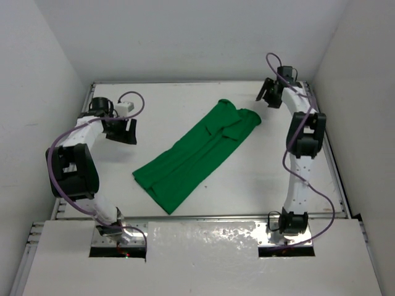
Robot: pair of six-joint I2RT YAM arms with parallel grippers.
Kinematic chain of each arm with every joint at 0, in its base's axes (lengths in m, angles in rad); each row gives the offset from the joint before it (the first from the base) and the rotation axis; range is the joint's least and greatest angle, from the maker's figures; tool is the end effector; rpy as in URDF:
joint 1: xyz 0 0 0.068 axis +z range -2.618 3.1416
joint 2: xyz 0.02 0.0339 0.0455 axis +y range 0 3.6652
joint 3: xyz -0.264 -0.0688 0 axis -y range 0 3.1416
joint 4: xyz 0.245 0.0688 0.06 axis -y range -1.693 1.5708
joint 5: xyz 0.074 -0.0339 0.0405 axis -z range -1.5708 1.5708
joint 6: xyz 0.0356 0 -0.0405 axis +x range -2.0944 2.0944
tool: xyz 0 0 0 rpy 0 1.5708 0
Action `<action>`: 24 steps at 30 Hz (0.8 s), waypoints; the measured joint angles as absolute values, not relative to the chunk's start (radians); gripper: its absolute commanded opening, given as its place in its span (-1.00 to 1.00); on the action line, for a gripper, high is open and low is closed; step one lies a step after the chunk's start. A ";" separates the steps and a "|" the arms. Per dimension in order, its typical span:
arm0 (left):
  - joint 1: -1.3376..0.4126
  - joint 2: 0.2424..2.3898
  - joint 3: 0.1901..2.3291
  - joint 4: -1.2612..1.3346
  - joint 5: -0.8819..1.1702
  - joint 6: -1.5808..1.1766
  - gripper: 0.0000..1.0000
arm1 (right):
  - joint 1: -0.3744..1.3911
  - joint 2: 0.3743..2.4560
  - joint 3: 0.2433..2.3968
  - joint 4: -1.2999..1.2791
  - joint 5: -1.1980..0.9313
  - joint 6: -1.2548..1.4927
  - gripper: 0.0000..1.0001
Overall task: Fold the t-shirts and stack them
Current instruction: Rotate the tshirt 90 degrees
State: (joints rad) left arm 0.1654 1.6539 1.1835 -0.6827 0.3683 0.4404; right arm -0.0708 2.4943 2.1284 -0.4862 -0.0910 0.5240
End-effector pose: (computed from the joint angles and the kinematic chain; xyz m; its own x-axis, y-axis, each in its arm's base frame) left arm 0.3286 0.0419 0.2210 -0.8196 0.2664 -0.5072 0.3757 0.9183 -0.1247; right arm 0.5518 -0.0359 0.1587 -0.6447 0.5452 -0.5358 0.3850 0.8371 0.3887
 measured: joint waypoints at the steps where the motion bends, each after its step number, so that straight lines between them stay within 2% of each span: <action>1: 0.165 1.654 1.184 -0.682 0.372 0.441 0.32 | -0.070 2.433 2.067 -0.501 -0.077 0.527 0.28; 3: 0.165 1.654 1.184 -0.681 0.388 0.442 0.31 | -0.067 2.228 1.834 -0.462 -0.050 0.550 0.25; 7: 0.165 1.642 1.170 -0.662 0.402 0.440 0.31 | -0.004 1.673 1.272 -0.369 0.000 0.673 0.17; 9: 0.165 1.621 1.148 -0.652 0.400 0.439 0.31 | 0.116 1.441 1.052 -0.312 0.037 0.757 0.13; 11: 0.165 1.598 1.129 -0.647 0.398 0.437 0.31 | 0.294 1.309 0.895 -0.258 0.040 0.869 0.10; 16: 0.165 1.510 1.081 -0.637 0.371 0.435 0.32 | 0.632 1.337 0.654 -0.208 0.076 1.130 0.06; 24: 0.165 1.384 1.073 -0.632 0.309 0.398 0.32 | 0.930 1.553 0.731 -0.080 0.145 1.352 -0.03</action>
